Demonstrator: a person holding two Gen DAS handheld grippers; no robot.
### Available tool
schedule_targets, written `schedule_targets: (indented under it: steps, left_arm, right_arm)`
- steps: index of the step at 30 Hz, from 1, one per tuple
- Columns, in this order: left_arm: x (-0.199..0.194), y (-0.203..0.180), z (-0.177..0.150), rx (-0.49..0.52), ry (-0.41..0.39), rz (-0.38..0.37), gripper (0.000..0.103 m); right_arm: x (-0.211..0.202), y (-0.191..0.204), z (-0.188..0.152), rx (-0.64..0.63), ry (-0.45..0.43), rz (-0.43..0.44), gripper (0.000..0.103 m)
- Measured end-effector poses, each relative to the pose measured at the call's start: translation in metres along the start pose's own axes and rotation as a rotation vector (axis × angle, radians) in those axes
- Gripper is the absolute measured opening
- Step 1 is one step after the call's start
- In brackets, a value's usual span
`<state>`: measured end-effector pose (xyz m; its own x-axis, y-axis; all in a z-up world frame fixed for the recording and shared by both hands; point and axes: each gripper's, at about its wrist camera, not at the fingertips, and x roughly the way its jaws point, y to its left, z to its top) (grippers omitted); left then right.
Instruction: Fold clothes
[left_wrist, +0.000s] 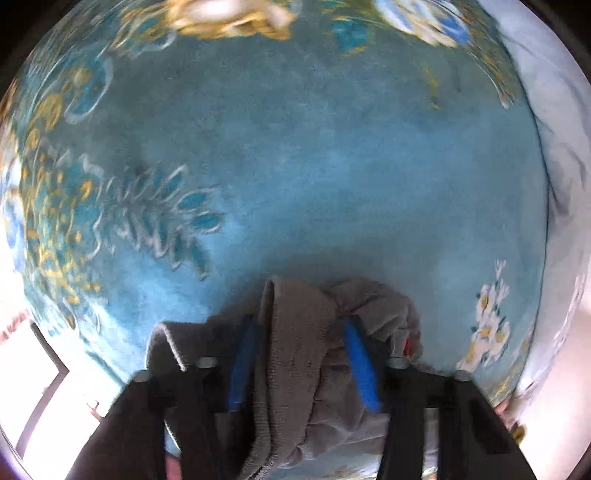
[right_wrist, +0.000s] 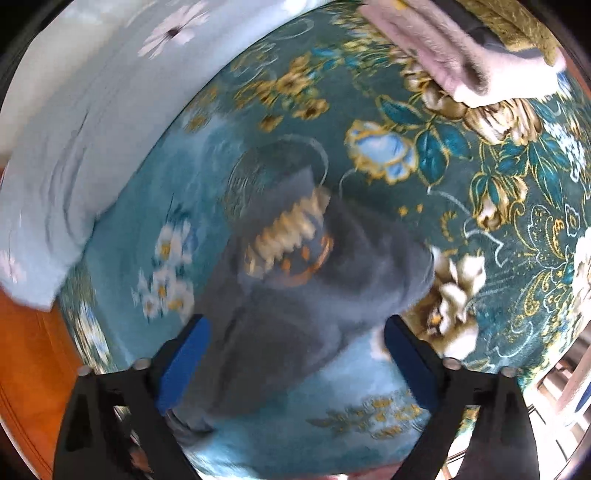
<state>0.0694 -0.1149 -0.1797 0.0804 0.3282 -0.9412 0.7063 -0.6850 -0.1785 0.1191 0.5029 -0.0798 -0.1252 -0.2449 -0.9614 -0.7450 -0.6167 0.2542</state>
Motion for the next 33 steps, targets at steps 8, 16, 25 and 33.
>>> schedule_targets:
  steps: [8,16,25,33]
  left_arm:
    - [-0.023,-0.034,-0.006,0.176,-0.052,0.069,0.007]
    - [-0.055,-0.069,-0.018,0.310,-0.124,0.058,0.006]
    - [-0.060,-0.083,-0.023,0.359,-0.139,0.085,0.006]
    - [-0.091,-0.077,-0.034,0.369,-0.211,0.021,0.006]
  right_arm:
    - [0.040,0.008,0.071,0.175,0.021,0.014,0.065]
    - [0.069,-0.005,0.087,0.282,0.085,-0.012,0.035]
    - [0.047,-0.025,0.058,0.248,0.110,-0.024,0.008]
    - [-0.002,-0.044,0.009,0.172,0.128,-0.011,0.007]
